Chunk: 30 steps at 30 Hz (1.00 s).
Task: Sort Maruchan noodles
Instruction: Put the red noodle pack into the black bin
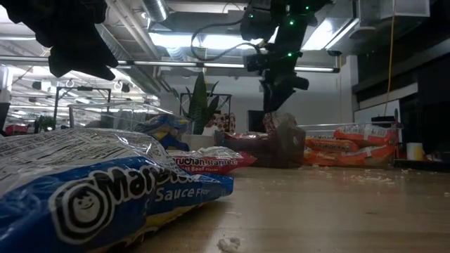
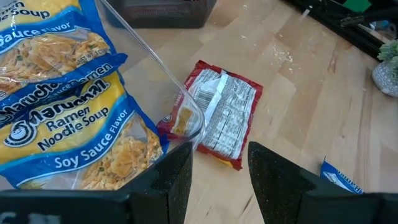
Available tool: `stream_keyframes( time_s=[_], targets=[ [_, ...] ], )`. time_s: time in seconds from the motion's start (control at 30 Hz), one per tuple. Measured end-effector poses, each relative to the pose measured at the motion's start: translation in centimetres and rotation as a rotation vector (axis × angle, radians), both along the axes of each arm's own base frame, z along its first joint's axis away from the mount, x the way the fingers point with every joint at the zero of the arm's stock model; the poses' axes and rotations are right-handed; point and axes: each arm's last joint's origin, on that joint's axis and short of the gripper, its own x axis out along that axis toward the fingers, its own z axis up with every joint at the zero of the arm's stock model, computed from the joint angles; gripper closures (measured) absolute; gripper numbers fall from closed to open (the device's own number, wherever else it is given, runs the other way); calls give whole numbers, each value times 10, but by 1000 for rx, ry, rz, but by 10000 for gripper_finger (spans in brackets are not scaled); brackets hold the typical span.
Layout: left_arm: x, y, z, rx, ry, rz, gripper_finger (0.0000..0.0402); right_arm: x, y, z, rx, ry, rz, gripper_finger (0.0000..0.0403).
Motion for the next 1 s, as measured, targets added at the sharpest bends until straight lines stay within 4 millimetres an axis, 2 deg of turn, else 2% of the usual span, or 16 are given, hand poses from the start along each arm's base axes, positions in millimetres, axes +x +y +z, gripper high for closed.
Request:
stream_keyframes(
  time_s=[0.43,0.6,0.67,0.83,1.0],
  targets=[
    [0,0,0,3,2,-2,253,-8,4,-3,115,55,-37,293],
    [0,-1,-1,-24,17,-33,253,-9,6,1,75,52,-68,293],
    [0,-2,-1,-47,31,-61,253,-10,6,15,49,10,-89,293],
    [-1,-6,-2,-57,93,-218,253,-7,15,73,56,-193,-135,293],
    [0,-8,-2,-25,106,-306,253,-10,39,128,284,-423,-267,293]
  ],
)
